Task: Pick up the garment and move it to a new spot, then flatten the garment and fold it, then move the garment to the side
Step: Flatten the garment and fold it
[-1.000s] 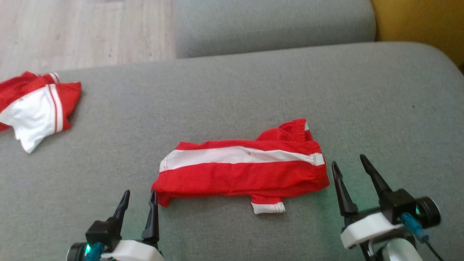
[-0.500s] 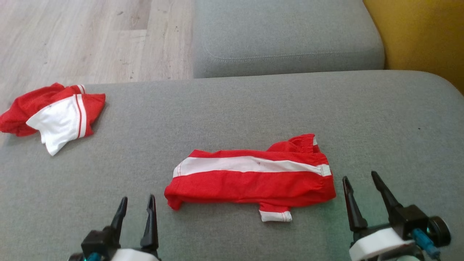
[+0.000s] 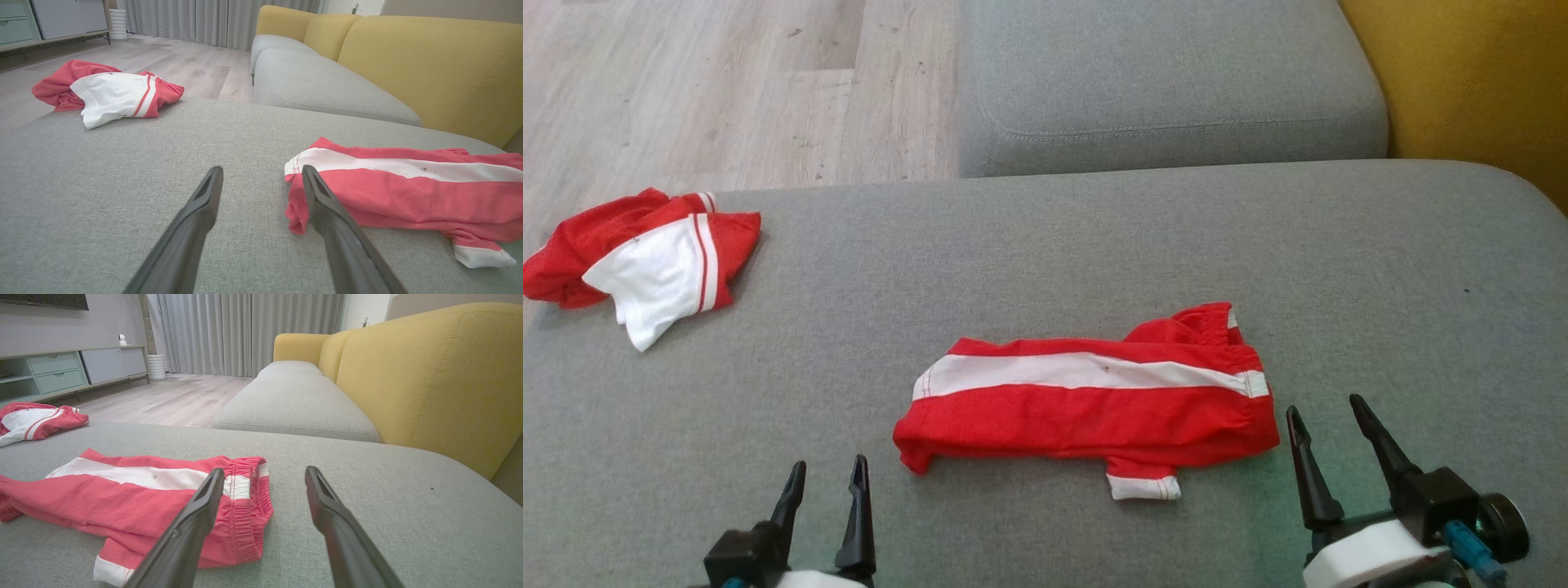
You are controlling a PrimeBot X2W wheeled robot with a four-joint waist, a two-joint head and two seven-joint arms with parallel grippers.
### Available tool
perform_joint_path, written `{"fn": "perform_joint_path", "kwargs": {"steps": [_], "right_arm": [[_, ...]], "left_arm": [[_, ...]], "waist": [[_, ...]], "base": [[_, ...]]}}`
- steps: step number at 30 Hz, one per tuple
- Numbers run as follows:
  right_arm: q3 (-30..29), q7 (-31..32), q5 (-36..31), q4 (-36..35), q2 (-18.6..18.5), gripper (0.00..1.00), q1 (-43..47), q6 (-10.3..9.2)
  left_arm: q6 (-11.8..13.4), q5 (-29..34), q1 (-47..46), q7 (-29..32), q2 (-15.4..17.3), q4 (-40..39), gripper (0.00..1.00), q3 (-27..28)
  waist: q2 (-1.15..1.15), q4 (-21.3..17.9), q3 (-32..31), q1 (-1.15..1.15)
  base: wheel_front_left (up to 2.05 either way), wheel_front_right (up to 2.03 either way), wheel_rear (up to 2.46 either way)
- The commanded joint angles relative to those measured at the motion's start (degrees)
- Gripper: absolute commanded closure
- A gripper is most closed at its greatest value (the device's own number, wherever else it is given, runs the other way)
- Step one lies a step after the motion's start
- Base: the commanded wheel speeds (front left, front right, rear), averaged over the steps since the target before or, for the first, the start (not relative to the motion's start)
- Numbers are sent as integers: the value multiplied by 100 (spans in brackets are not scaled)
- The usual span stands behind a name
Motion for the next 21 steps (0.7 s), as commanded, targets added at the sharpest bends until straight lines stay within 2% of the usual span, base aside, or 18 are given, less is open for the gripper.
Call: {"fn": "perform_joint_path", "kwargs": {"steps": [1, 10, 16, 21], "right_arm": [[129, -16, 58, -161, -20, 0, -195, -4], [156, 117, 30, -142, -20, 0, -366, -4], [188, 998, 311, -70, -20, 0, -809, -4], [265, 1777, 264, 32, -23, 0, -1093, -4]], "left_arm": [[18, -31, -221, -41, 61, -117, 0, 229], [47, -15, -260, -39, 70, -146, 0, 200], [73, 27, -327, -28, 73, -219, 0, 159], [84, 61, -363, -24, 75, -278, 0, 131]], "waist": [[0, 6, 3, 0], [0, 26, 61, 0], [0, 81, 166, 0], [0, 168, 256, 0]], "base": [[0, 0, 0], [0, 0, 0], [0, 0, 0], [0, 0, 0]]}}
